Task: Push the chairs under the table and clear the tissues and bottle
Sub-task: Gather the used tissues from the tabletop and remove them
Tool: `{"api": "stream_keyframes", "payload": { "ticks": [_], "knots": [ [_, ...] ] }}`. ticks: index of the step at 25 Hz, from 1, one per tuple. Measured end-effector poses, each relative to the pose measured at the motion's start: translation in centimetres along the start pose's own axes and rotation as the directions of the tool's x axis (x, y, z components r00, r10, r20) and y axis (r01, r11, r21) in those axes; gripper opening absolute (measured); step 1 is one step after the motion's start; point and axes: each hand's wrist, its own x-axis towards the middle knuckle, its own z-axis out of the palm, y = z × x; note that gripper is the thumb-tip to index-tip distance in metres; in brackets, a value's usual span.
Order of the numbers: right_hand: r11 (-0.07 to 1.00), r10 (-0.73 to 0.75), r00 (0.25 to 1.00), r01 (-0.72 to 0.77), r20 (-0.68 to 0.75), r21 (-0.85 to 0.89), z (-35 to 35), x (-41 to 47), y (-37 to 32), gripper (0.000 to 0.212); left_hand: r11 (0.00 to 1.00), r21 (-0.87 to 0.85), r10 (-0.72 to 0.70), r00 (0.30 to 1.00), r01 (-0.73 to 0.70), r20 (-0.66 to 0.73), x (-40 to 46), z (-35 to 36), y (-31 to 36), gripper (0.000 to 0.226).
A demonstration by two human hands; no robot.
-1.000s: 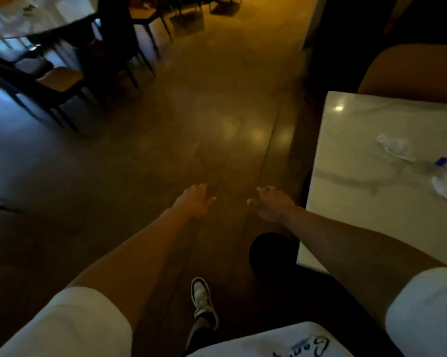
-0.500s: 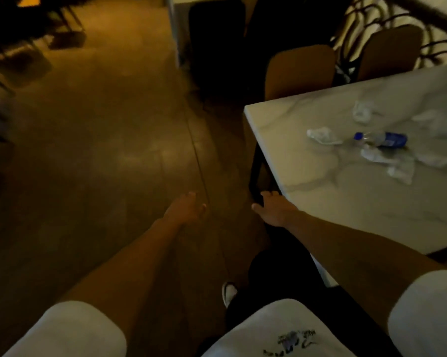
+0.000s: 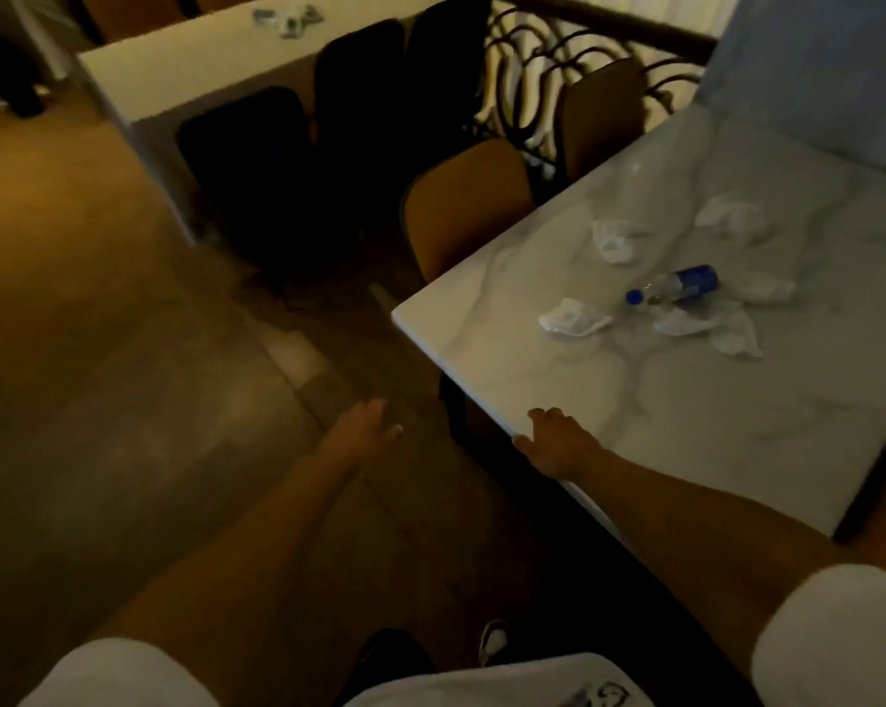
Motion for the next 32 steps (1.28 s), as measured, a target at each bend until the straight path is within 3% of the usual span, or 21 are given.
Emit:
{"api": "stream_keyframes", "payload": {
  "ticks": [7, 12, 16, 18, 24, 28, 32],
  "knots": [
    [0.896, 0.421, 0.903, -0.399, -0.090, 0.193, -2.8, 2.0, 0.0, 0.069, 0.930, 0.027, 0.358, 0.921, -0.366, 0.153, 13.2, -4.7, 3.7, 0.051],
    [0.796, 0.560, 0.821, -0.495, -0.114, 0.349, -2.9, 0.9, -1.9, 0.069, 0.850, 0.075, 0.481, 0.827, -0.521, 0.292, 16.7, -5.5, 5.5, 0.057],
    [0.702, 0.657, 0.753, -0.588, -0.046, 0.403, -1.7, 0.3, -1.4, 0.069, 0.775, 0.141, 0.545, 0.765, -0.616, 0.343, 19.2, -5.4, 8.2, 0.057],
    [0.668, 0.680, 0.733, -0.612, -0.012, 0.422, -1.3, -0.3, -1.0, 0.069, 0.757, 0.169, 0.547, 0.754, -0.631, 0.363, 20.0, -5.0, 9.4, 0.055],
    [0.570, 0.744, 0.669, -0.639, 0.006, 0.517, -2.0, -1.3, 4.4, 0.067, 0.591, 0.247, 0.645, 0.634, -0.768, 0.425, 22.7, -2.8, 15.5, 0.052],
    [0.559, 0.760, 0.648, -0.615, -0.047, 0.555, -5.2, 0.4, 11.6, 0.065, 0.575, 0.318, 0.653, 0.658, -0.753, 0.375, 26.0, -2.2, 21.2, 0.051],
    [0.619, 0.705, 0.700, -0.529, -0.115, 0.581, -8.9, 3.5, 16.6, 0.056, 0.620, 0.355, 0.611, 0.714, -0.700, 0.343, 28.0, -1.6, 26.5, 0.048]
  ]
}}
